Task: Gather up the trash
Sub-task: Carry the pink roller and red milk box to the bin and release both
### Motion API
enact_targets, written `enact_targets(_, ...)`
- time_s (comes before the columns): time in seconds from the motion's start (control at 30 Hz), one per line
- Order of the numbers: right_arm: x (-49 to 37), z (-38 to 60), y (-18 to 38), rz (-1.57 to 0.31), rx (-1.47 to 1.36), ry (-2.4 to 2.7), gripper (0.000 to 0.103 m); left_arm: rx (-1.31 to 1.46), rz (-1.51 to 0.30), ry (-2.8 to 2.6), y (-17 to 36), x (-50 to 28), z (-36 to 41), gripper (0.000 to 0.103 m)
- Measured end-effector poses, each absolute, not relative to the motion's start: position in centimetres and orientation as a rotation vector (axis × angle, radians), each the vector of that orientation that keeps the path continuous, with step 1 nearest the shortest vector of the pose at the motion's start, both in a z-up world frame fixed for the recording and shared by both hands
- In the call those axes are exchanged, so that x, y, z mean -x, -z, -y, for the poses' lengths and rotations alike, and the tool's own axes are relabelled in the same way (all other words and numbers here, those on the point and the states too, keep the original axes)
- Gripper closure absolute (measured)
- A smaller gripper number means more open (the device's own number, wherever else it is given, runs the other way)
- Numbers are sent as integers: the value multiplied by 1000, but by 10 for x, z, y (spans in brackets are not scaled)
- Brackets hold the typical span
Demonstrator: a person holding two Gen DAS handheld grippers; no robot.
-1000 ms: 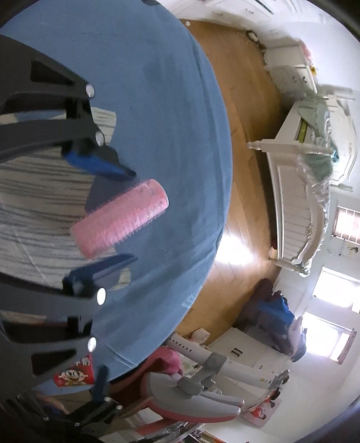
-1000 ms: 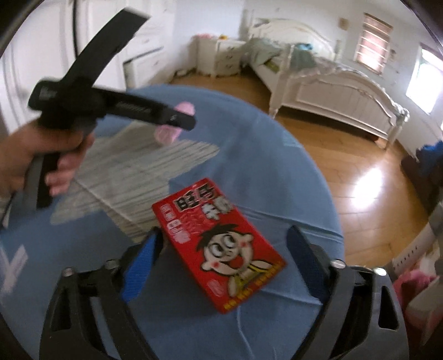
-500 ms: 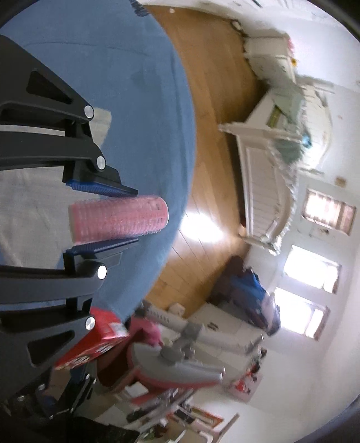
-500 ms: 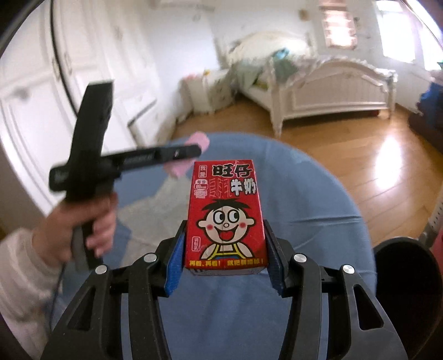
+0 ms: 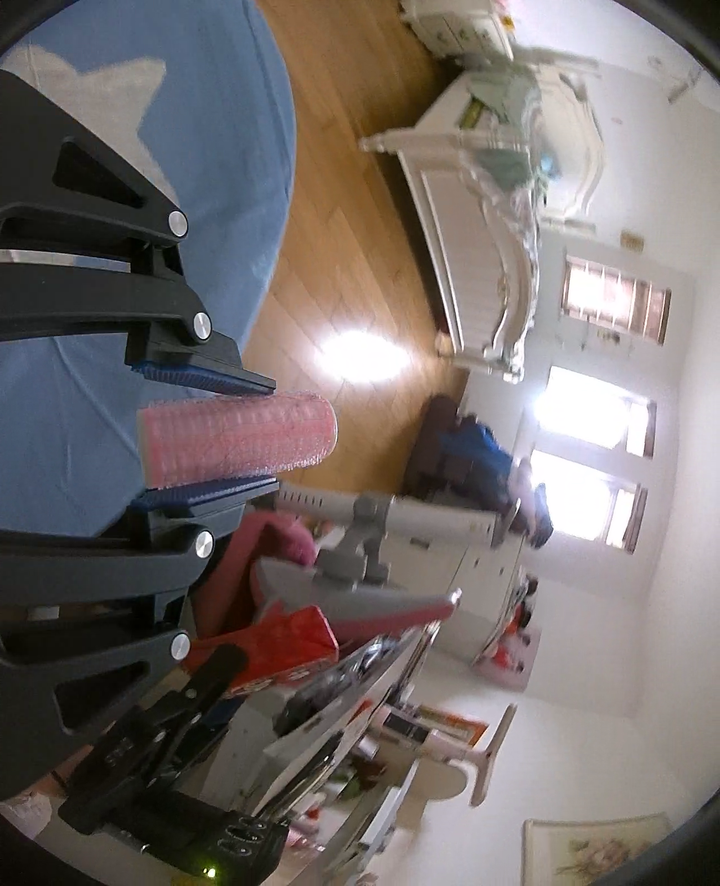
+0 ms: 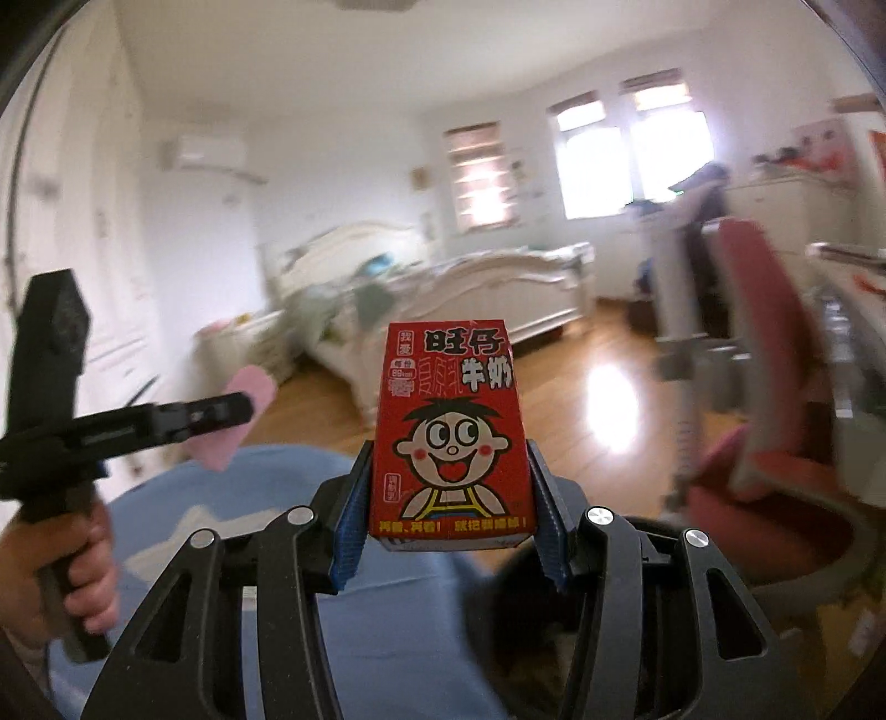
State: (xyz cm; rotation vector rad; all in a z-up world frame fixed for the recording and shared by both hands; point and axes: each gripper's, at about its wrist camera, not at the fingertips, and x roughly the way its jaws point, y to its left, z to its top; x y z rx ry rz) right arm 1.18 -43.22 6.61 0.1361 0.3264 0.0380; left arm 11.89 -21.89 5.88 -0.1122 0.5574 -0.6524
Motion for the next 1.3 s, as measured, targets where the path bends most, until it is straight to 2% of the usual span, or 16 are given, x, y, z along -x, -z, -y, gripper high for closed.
enact_targets(0.47, -4, 517, -27, -345, -125, 164, 52, 24, -625, 834, -35, -120, 320, 73)
enact_targets(1.17, -35, 524, -6, -395, -9, 249, 51, -32, -743, 887, 1, -156, 385, 72)
enact_targets(1.2, -39, 523, -4, -411, 5, 259, 47, -45, -747, 889, 1, -157, 387, 70)
enact_targets(1.23, -42, 521, -2, -418, 17, 267, 31, -63, -756, 886, 2, -158, 391, 62)
enact_targets(1.27, -44, 518, -2, -412, 27, 272, 24, -73, -757, 877, 1, -159, 394, 51)
enact_targets(1.3, -44, 517, -1, -397, 45, 278, 18, -74, -748, 865, 1, -159, 394, 25)
